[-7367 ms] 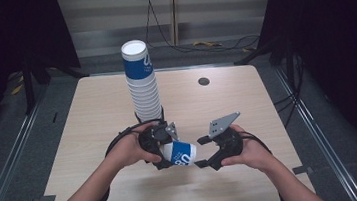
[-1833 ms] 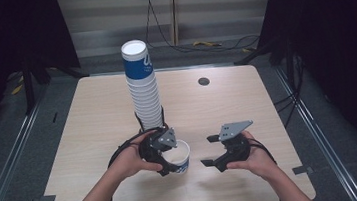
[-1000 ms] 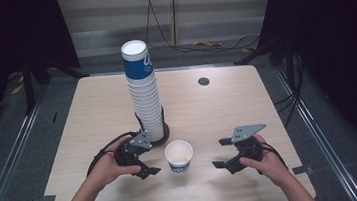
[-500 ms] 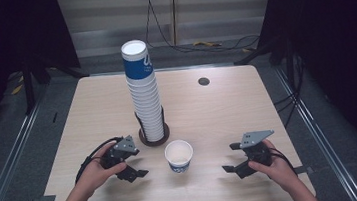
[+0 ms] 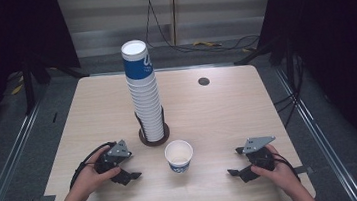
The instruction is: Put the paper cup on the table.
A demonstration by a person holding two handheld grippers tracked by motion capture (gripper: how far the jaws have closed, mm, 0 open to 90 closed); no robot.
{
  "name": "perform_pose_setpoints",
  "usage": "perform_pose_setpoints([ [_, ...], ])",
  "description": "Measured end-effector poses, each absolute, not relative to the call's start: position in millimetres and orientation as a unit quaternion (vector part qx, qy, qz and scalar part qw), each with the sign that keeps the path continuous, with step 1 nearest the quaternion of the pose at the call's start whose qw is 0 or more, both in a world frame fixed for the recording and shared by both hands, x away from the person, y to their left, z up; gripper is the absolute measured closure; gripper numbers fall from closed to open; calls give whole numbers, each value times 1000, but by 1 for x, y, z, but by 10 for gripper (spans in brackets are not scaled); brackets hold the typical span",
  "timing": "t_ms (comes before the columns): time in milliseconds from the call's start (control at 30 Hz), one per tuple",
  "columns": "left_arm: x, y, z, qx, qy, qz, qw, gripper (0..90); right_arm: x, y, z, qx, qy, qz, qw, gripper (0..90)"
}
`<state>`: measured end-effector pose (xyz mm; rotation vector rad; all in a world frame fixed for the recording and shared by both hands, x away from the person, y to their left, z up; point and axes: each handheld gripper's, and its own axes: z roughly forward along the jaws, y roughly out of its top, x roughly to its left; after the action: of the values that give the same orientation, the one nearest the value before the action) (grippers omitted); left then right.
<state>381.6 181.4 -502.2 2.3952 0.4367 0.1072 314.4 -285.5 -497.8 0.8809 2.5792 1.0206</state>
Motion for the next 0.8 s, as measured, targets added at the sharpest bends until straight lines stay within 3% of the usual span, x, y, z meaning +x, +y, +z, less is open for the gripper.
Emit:
perform_pose_setpoints([
  [433, 378, 187, -509, 906, 180, 52, 380, 129, 311, -288, -501, 305, 871, 364, 125, 120],
  [600, 377, 188, -515, 900, 173, 53, 396, 41, 311, -288, -502, 305, 871, 364, 125, 118],
  [800, 378, 186, -515, 902, 174, 54, 392, 0, 311, -288, -501, 306, 872, 361, 126, 113],
])
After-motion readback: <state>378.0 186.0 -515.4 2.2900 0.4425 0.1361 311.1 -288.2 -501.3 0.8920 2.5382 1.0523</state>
